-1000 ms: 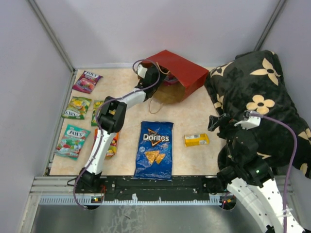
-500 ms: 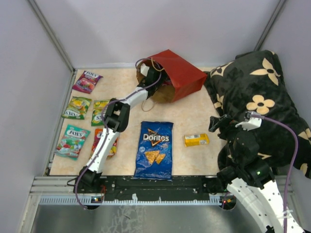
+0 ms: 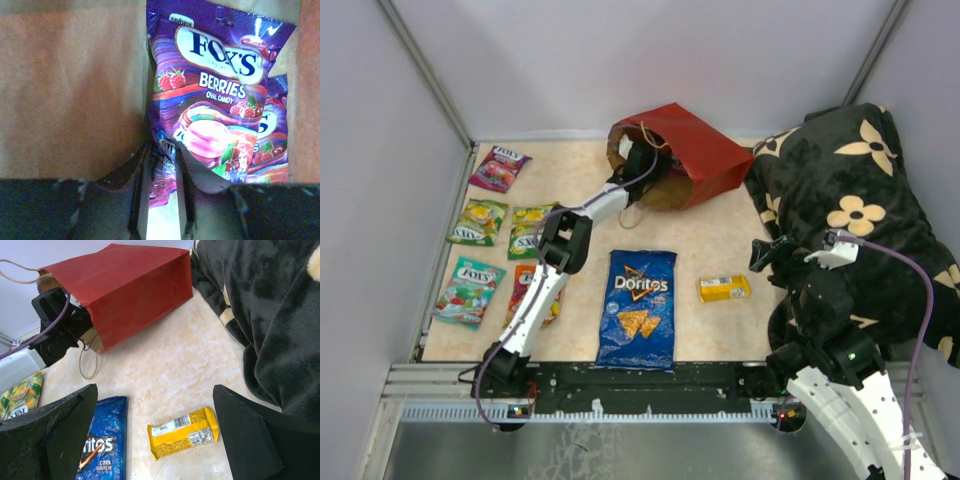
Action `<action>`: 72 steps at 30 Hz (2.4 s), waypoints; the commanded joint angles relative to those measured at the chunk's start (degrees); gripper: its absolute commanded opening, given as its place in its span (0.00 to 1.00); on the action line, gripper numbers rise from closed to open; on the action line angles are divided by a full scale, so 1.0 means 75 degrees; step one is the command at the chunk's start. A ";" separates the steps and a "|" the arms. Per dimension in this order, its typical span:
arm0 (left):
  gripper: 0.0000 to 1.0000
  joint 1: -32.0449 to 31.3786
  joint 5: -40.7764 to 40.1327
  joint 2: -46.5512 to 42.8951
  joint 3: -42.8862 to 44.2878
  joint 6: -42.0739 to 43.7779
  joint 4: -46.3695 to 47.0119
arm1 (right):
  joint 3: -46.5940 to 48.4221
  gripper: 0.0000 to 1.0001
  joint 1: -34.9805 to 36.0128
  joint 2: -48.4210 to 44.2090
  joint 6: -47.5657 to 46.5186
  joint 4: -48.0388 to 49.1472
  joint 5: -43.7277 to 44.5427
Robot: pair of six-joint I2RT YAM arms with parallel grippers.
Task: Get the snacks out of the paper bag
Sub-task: Take out the snack from the paper bag, then place the snack at the corner of the board.
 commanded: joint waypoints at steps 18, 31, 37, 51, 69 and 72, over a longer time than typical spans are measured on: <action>0.00 -0.0109 0.0281 -0.3940 -0.5615 0.1795 0.3424 | -0.0199 0.99 -0.0044 0.0587 -0.0125 0.0729 -0.0188; 0.00 -0.0058 0.0586 -0.7313 -0.9336 0.2851 0.4506 | -0.0195 0.99 -0.0044 0.1721 -0.0198 0.1546 -0.0862; 0.00 0.0244 0.1504 -0.8813 -0.9868 0.4234 0.3438 | -0.0271 0.99 -0.0041 0.1800 -0.0154 0.1671 -0.0993; 0.00 0.1120 0.1460 -1.1441 -0.9505 0.7957 -0.0572 | -0.0485 0.99 -0.0044 0.1974 0.0029 0.1985 -0.1281; 0.00 0.4277 0.6157 -0.4775 -0.2664 0.8222 -0.2111 | -0.0578 0.99 -0.0038 0.1995 0.0132 0.1976 -0.1879; 0.00 0.4623 0.6724 -0.3873 -0.1846 0.7830 -0.1939 | -0.0581 0.99 -0.0043 0.2013 0.0021 0.1941 -0.1968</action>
